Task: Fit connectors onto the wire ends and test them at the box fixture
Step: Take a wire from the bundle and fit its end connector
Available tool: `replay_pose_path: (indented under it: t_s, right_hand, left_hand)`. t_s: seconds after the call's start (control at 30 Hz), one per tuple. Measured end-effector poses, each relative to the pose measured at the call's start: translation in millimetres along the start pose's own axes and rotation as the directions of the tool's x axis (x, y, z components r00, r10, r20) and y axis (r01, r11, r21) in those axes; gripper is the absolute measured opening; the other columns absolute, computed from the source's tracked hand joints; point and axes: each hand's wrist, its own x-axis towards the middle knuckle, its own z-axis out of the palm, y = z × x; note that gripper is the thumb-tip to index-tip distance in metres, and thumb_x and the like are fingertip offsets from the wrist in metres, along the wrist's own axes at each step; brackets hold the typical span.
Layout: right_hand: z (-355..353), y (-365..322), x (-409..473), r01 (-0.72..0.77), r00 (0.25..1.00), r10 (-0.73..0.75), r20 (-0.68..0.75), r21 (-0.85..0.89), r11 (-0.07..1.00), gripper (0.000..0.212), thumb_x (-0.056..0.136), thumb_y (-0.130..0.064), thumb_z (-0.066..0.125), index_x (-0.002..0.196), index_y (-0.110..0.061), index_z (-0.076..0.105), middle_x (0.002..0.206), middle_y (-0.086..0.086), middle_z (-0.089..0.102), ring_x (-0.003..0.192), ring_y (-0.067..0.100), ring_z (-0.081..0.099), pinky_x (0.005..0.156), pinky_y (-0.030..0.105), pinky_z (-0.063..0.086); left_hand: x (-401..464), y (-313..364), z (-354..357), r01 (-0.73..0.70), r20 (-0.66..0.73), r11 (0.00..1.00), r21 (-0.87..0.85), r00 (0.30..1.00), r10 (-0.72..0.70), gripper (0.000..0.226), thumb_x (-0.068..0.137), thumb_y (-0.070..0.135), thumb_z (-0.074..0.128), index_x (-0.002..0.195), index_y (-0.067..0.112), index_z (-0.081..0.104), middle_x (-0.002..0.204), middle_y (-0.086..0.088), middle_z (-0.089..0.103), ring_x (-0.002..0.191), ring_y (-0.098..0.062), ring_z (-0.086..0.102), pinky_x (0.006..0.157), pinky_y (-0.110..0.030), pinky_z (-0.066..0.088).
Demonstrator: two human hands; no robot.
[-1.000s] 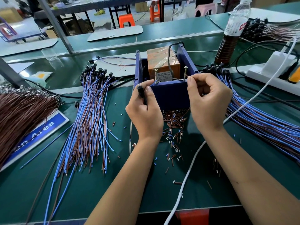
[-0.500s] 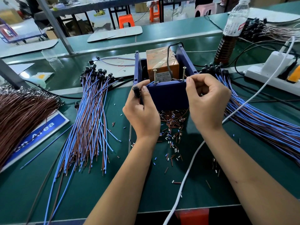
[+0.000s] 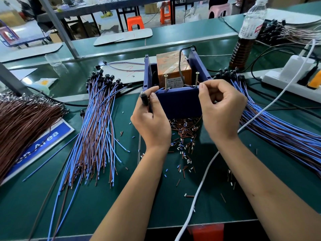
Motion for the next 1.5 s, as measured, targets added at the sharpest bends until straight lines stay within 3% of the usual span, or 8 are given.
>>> replay_pose_path:
  t_s: [0.4,0.6,0.9,1.03,1.13,1.3,1.4,1.5]
  right_hand:
    - [-20.2,-19.9,13.3,0.092,0.993,-0.085,-0.081,0.084,0.992,0.011,0.100,-0.012,0.067,0.092,-0.018,0.071,0.076,-0.014,0.066,0.064,0.001,0.060,0.062,0.017,0.045]
    - [-17.7,-59.6,100.0,0.131,0.986,-0.111,-0.124,0.163,0.978,0.016,0.098,-0.023,0.064,0.093,-0.009,0.070,0.076,0.007,0.071,0.056,0.025,0.066,0.052,0.036,0.052]
    - [76.9,-46.4,227.4,-0.249,0.953,0.239,0.185,0.035,0.968,0.011,0.096,-0.008,0.068,0.090,-0.018,0.068,0.103,0.012,0.075,0.090,0.023,0.076,0.080,0.036,0.064]
    - [145.3,-53.3,244.6,0.006,0.948,0.053,0.314,-0.184,0.983,0.042,0.098,-0.017,0.067,0.138,-0.009,0.059,0.123,0.007,0.067,0.110,0.019,0.067,0.096,0.024,0.056]
    - [200.3,-68.6,239.4,0.366,0.768,-0.170,0.618,-0.205,0.908,0.059,0.101,-0.029,0.066,0.152,-0.008,0.045,0.130,0.005,0.060,0.113,0.018,0.054,0.103,0.026,0.046]
    - [274.4,-43.7,244.3,0.335,0.297,0.183,0.937,-0.282,0.899,0.043,0.104,-0.047,0.057,0.117,-0.007,0.067,0.112,0.010,0.073,0.097,0.021,0.066,0.077,0.033,0.047]
    - [292.7,-13.1,256.3,0.082,0.269,0.228,0.936,-0.258,0.963,0.025,0.107,-0.026,0.059,0.104,-0.005,0.072,0.077,0.004,0.073,0.065,0.016,0.071,0.056,0.028,0.056]
    - [301.4,22.7,264.8,0.143,0.280,0.252,0.926,-0.300,0.943,0.033,0.109,-0.025,0.055,0.092,-0.007,0.076,0.052,-0.001,0.051,0.040,0.012,0.049,0.042,0.026,0.051]
  left_hand:
    - [13.3,27.9,-2.4,0.035,-0.046,0.977,-0.210,0.998,-0.046,0.025,0.106,0.011,0.047,0.101,0.008,0.071,0.059,-0.002,0.040,0.051,-0.015,0.033,0.050,-0.032,0.024]
    - [104.2,82.3,19.0,0.092,-0.040,0.958,-0.272,0.993,-0.107,0.040,0.112,0.029,0.038,0.094,0.015,0.072,0.060,0.002,0.056,0.054,-0.011,0.042,0.055,-0.030,0.033]
    - [267.7,53.4,55.6,0.380,0.004,0.917,0.119,0.924,-0.383,0.045,0.111,0.048,0.030,0.081,0.020,0.049,0.075,0.001,0.057,0.059,-0.010,0.049,0.055,-0.024,0.044]
    - [314.5,13.1,57.0,0.555,-0.016,0.824,-0.115,0.828,-0.560,0.044,0.111,0.040,0.038,0.086,0.008,0.057,0.073,-0.004,0.057,0.062,-0.015,0.055,0.053,-0.023,0.051]
    - [330.2,-9.1,63.3,0.649,0.137,0.694,-0.312,0.754,-0.643,0.044,0.112,0.032,0.037,0.080,0.006,0.050,0.066,-0.007,0.055,0.053,-0.014,0.053,0.045,-0.018,0.048]
    - [363.4,-33.5,76.5,0.705,0.362,0.518,-0.483,0.700,-0.615,0.049,0.113,0.035,0.035,0.097,-0.007,0.056,0.060,-0.010,0.058,0.043,-0.014,0.057,0.039,-0.017,0.044]
    - [388.0,-52.1,70.1,0.704,0.317,0.476,-0.527,0.683,-0.658,0.024,0.108,0.019,0.053,0.103,-0.004,0.057,0.071,-0.015,0.057,0.040,-0.018,0.059,0.041,-0.020,0.053]
    - [404.3,-83.7,57.1,0.688,0.256,0.508,-0.518,0.692,-0.675,0.024,0.105,0.002,0.053,0.083,-0.005,0.054,0.075,-0.016,0.055,0.036,-0.019,0.060,0.047,-0.021,0.056]
